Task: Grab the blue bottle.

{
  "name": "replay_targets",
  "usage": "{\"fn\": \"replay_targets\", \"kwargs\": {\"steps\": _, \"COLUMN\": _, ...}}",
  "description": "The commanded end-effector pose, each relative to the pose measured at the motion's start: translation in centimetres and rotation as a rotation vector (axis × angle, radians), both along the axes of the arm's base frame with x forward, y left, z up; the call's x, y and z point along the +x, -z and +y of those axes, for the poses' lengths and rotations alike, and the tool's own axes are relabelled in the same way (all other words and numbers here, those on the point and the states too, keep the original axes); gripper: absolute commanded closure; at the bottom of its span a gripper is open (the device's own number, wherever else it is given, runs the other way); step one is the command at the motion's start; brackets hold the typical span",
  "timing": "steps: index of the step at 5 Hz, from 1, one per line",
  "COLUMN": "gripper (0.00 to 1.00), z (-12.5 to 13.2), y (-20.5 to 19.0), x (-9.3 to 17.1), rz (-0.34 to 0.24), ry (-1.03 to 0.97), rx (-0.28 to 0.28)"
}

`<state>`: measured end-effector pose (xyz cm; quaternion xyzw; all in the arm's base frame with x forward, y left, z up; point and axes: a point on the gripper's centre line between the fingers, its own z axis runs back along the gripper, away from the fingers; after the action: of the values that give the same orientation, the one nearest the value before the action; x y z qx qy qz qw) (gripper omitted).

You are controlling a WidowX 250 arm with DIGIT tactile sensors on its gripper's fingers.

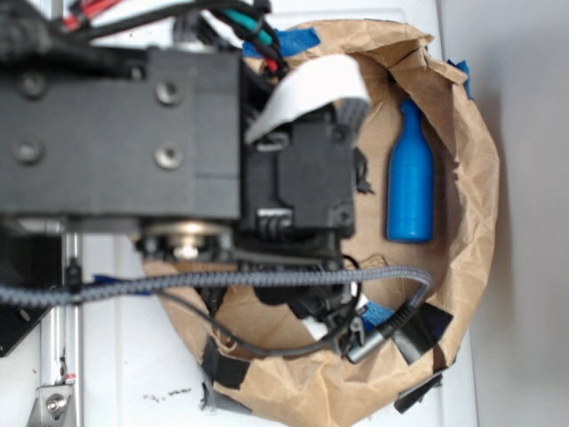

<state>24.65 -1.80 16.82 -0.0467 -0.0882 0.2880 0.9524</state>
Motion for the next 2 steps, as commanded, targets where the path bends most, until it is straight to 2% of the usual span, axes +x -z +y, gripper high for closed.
{"fn": "replay_targets", "kwargs": {"steps": 1, "gripper": 0.00, "z": 2.84, "y": 2.52, "x": 1.08, "rz": -0.020, "ry": -0.182, "rx": -0.044}}
{"fn": "replay_targets", "kwargs": {"steps": 2, "gripper": 0.00, "z": 3.77, "y": 3.32, "x": 1.56, "rz": -0.028, "ry": -0.214, "rx": -0.057}}
